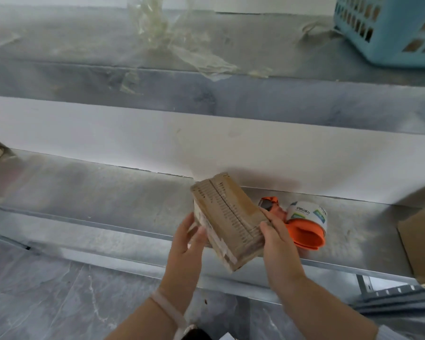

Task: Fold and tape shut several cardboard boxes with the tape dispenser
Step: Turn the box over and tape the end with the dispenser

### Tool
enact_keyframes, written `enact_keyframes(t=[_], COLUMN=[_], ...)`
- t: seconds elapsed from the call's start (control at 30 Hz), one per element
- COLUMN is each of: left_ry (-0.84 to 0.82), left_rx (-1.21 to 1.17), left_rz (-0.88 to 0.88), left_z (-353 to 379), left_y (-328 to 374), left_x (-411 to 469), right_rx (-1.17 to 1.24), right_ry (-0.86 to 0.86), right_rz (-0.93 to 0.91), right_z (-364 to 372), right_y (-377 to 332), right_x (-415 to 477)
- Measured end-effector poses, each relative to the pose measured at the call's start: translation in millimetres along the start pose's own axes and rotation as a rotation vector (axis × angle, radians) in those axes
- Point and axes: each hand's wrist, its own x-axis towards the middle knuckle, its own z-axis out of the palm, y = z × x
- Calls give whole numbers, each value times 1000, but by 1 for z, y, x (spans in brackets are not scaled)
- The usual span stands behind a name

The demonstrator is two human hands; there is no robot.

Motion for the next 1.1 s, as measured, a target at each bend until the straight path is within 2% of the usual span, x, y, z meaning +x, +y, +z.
enact_keyframes(t=[0.07, 0.1, 0.2, 0.27, 0.4, 0.53, 0.6, 0.67, 0.73, 0.8, 0.93, 1.03, 1.1], left_ry=[27, -14, -346, -462, -302, 36, 175, 230, 229, 145, 62, 33, 1], left_rx=[59, 76, 156, 159, 82, 38, 157, 312, 340, 303, 332, 465, 527], left_rz=[33, 41, 21, 18, 108, 187, 173, 143, 136, 155, 206, 290, 312], left_z=[-20, -32, -59, -65, -59, -44, -34, -21, -9, -4, -9, -11, -11], left_y=[11, 18, 40, 48, 48, 27, 12, 1, -10, -23, -37, -35, -34], left_x=[17, 27, 46, 47, 39, 32, 31, 25, 16, 8, 6, 12, 19], right_rx=[-17, -31, -58, -81, -131, -286, -337, -395, -380, -389, -586, -713, -820], right_ry=[-29, -64, -179, -228, -190, 26, -59, -216, -251, -279, -262, -317, -268], right_rz=[1, 6, 52, 61, 21, -164, -180, -133, -93, -90, -155, -216, -296], right_z=[-7, -10, -17, -17, -7, -1, 6, 14, 18, 17, 7, -5, -19], right_y=[-9, -14, -31, -39, -55, -52, -42, -32, -24, -22, -23, -29, -33], right_x=[1, 2, 6, 10, 12, 9, 6, 1, 2, 6, 17, 21, 24])
